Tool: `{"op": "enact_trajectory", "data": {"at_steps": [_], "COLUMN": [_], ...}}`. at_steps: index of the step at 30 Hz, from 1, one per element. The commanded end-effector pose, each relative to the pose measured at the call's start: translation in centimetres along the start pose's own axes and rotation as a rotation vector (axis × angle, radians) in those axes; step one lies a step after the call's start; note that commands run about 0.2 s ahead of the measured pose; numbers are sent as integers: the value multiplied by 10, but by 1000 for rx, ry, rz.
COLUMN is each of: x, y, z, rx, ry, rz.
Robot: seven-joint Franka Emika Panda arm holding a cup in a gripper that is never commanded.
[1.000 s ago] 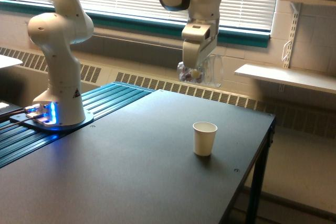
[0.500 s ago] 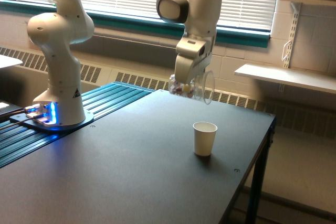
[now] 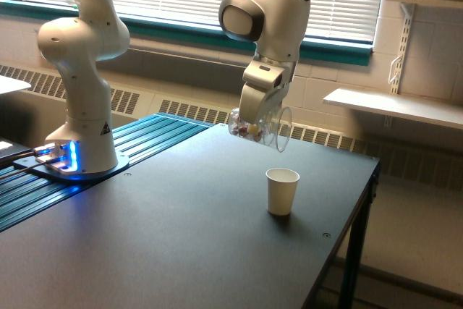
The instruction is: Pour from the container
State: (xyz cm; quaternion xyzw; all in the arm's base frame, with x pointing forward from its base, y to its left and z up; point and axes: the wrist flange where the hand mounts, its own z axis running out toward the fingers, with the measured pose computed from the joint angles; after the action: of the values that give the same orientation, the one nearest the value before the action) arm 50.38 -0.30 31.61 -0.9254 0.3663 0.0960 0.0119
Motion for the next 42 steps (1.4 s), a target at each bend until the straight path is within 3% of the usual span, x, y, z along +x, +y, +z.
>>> {"op": "enact_trajectory", "data": {"at_steps": [1, 17, 42], "x": [-7, -6, -1], "y": [-11, -16, -26], "z": [7, 32, 43], "rx": [-35, -107, -139], "ry": [-13, -91, -120], "rz": [0, 53, 72]}}
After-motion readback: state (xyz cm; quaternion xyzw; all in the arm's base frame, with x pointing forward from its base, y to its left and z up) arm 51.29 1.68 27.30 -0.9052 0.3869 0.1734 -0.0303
